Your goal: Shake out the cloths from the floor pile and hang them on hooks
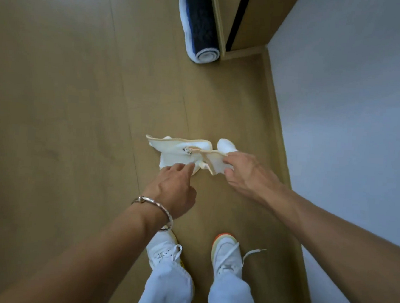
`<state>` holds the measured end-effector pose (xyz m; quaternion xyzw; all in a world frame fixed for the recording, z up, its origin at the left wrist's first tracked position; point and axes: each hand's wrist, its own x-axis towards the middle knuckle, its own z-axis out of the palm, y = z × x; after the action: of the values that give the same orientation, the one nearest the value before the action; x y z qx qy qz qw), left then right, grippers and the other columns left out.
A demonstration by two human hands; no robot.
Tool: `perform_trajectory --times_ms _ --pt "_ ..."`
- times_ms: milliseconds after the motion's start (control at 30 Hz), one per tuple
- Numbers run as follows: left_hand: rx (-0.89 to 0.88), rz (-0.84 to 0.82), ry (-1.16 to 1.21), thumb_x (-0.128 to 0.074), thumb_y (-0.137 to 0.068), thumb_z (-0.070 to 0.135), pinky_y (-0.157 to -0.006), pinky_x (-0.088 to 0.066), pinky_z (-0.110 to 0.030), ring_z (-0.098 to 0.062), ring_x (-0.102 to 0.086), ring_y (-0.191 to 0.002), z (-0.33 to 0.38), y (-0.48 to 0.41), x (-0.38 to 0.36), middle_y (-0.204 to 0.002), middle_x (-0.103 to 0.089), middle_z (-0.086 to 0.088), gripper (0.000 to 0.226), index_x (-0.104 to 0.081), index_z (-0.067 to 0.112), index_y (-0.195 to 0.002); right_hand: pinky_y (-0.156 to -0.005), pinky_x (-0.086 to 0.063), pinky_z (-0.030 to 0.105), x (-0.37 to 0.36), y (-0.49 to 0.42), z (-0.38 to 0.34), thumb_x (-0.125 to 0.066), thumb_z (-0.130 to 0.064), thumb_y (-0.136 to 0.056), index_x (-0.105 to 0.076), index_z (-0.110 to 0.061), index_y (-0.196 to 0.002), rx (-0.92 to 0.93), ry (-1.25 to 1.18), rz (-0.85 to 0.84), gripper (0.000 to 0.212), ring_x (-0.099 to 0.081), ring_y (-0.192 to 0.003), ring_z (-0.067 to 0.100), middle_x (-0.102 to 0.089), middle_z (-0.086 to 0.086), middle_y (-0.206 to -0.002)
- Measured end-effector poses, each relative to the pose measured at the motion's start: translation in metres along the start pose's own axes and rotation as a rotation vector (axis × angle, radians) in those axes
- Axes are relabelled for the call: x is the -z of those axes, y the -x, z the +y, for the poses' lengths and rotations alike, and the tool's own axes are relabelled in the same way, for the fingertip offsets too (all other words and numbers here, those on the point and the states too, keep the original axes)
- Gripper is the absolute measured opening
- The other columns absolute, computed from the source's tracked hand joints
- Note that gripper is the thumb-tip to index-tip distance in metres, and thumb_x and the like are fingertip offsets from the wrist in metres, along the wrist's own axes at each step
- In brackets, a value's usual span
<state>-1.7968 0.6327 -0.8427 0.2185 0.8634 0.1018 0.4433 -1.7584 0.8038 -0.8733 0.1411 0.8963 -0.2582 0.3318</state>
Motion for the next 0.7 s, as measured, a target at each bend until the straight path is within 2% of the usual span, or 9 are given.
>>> perform_trajectory --times_ms 100,167,233,300,400,467,567,633,700 --pt "0.097 0.078 0.297 -0.049 -0.094 0.023 -0.098 -0.031 -0.024 -0.023 -0.039 -0.131 0.029 0.041 0.060 -0.146 -0.039 -0.005 0.059 -0.024 0.016 -0.147 -0.070 -0.049 0.040 0.058 0.047 -0.032 -0.043 -0.020 -0.090 -0.056 -0.011 -0.078 0.082 -0.055 0.064 0.020 -0.058 -0.081 0.028 -0.059 0.005 -0.085" --pt "0.137 0.055 0.560 -0.054 -0.093 0.027 -0.101 -0.033 -0.025 -0.021 -0.044 -0.129 0.047 0.077 0.100 -0.143 -0.044 -0.002 0.059 -0.029 0.019 -0.145 -0.067 -0.049 0.040 0.100 0.086 -0.060 -0.043 -0.021 -0.092 -0.061 -0.009 -0.082 0.112 -0.062 0.060 0.023 -0.058 -0.076 0.025 -0.061 0.006 -0.082" --pt "0.116 0.004 0.690 -0.059 -0.089 0.031 -0.099 -0.041 -0.030 -0.020 -0.056 -0.116 0.062 0.120 0.142 -0.129 -0.059 -0.001 0.051 -0.045 0.020 -0.136 -0.065 -0.047 0.035 0.145 0.129 -0.095 -0.045 -0.021 -0.092 -0.065 -0.012 -0.084 0.137 -0.037 0.025 0.024 -0.059 -0.076 0.022 -0.064 0.004 -0.084" --pt "0.075 0.008 0.673 -0.059 -0.087 0.028 -0.086 -0.047 -0.031 -0.020 -0.064 -0.097 0.079 0.172 0.188 -0.107 -0.069 0.001 0.032 -0.061 0.017 -0.117 -0.066 -0.048 0.033 0.197 0.171 -0.133 -0.048 -0.023 -0.091 -0.071 -0.016 -0.089 0.159 -0.010 -0.016 0.024 -0.061 -0.077 0.021 -0.067 0.001 -0.087" --pt "0.047 0.139 0.593 -0.057 -0.088 0.019 -0.063 -0.041 -0.024 -0.014 -0.053 -0.071 0.106 0.248 0.254 -0.075 -0.059 0.007 0.006 -0.062 0.017 -0.086 -0.071 -0.055 0.038 0.277 0.235 -0.185 -0.053 -0.027 -0.088 -0.075 -0.020 -0.093 0.189 -0.046 -0.030 0.024 -0.065 -0.077 0.017 -0.068 -0.013 -0.088" --pt "0.022 0.246 0.606 -0.057 -0.088 0.019 -0.066 -0.042 -0.026 -0.013 -0.052 -0.071 0.121 0.296 0.295 -0.075 -0.058 0.005 0.007 -0.061 0.017 -0.082 -0.071 -0.056 0.037 0.324 0.276 -0.217 -0.057 -0.029 -0.085 -0.075 -0.018 -0.085 0.221 -0.060 -0.019 0.021 -0.066 -0.076 0.014 -0.069 -0.013 -0.082" --pt "-0.052 0.398 0.707 -0.058 -0.087 0.016 -0.063 -0.040 -0.027 -0.014 -0.049 -0.068 0.145 0.359 0.347 -0.077 -0.057 0.001 0.013 -0.054 0.018 -0.075 -0.064 -0.052 0.028 0.378 0.329 -0.256 -0.065 -0.029 -0.083 -0.071 -0.018 -0.078 0.303 -0.131 0.025 0.013 -0.063 -0.071 0.008 -0.067 -0.009 -0.075" --pt "-0.119 0.478 0.761 -0.057 -0.083 0.009 -0.061 -0.037 -0.030 -0.016 -0.045 -0.068 0.156 0.395 0.356 -0.076 -0.051 -0.006 0.017 -0.046 0.016 -0.072 -0.062 -0.047 0.024 0.392 0.359 -0.274 -0.069 -0.025 -0.081 -0.064 -0.020 -0.081 0.357 -0.210 0.058 0.008 -0.060 -0.070 0.009 -0.066 -0.005 -0.077" --pt "-0.122 0.555 0.851 -0.059 -0.076 0.012 -0.063 -0.041 -0.037 -0.017 -0.047 -0.070 0.161 0.414 0.350 -0.080 -0.052 -0.007 0.019 -0.042 0.020 -0.078 -0.062 -0.046 0.025 0.394 0.371 -0.287 -0.071 -0.025 -0.080 -0.058 -0.023 -0.090 0.384 -0.222 0.038 0.016 -0.059 -0.071 0.011 -0.064 -0.003 -0.081"
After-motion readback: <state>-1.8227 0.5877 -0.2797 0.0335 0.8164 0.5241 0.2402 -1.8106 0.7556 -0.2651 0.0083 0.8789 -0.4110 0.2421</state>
